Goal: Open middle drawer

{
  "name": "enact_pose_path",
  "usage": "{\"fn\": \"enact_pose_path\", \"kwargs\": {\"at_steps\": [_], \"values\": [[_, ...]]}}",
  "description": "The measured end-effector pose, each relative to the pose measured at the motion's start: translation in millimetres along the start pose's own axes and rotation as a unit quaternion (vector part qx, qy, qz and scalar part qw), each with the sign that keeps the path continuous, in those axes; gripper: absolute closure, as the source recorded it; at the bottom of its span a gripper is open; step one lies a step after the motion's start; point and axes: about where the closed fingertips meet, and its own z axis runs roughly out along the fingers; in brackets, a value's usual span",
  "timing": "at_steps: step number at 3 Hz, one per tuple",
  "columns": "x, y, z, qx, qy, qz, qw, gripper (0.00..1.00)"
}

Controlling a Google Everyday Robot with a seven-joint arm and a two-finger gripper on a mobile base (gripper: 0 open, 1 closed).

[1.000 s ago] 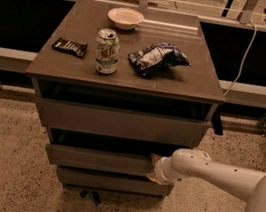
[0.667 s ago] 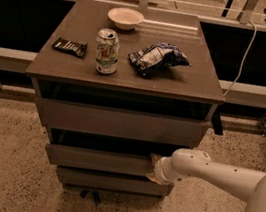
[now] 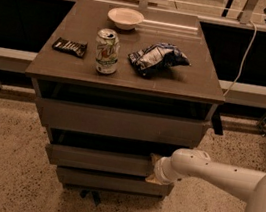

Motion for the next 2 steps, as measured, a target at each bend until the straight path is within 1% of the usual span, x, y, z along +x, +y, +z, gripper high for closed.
{"fn": "enact_pose_path", "kwargs": {"at_steps": [1,2], "values": [[-0.1,0.0,-0.2,0.0,0.0,0.0,1.0,0.0],[-1.5,-3.2,-1.5,0.009,0.006,-0.004,0.9999,0.0]]}}
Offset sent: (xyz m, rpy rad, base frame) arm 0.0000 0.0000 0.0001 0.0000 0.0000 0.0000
